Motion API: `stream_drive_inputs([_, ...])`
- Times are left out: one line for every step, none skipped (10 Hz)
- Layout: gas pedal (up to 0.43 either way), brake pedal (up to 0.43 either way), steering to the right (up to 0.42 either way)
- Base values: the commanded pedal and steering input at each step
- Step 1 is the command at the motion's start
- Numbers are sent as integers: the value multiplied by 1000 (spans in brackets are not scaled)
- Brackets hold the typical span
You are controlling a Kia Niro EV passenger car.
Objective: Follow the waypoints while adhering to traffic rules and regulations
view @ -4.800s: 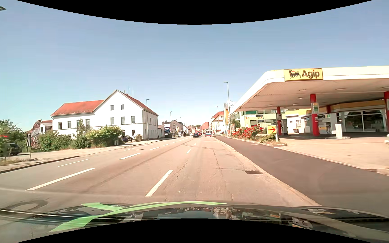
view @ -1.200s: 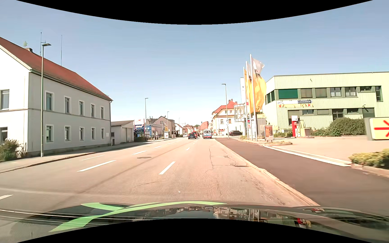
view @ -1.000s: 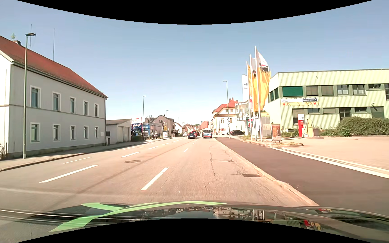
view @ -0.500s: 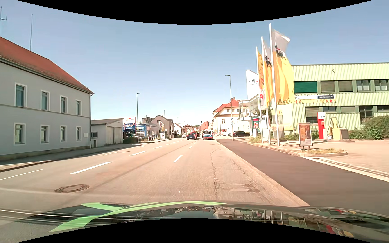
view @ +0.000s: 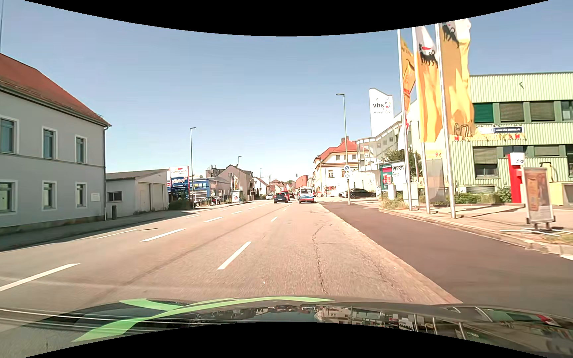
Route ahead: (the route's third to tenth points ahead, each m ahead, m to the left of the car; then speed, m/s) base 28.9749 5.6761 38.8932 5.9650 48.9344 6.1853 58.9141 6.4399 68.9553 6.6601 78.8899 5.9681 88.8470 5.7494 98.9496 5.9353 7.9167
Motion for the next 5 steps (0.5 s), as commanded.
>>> stream_drive_inputs([0, 0, -5])
stream_drive_inputs([0, 0, -4])
stream_drive_inputs([0, 0, -4])
stream_drive_inputs([0, 0, -4])
stream_drive_inputs([0, 0, -4])
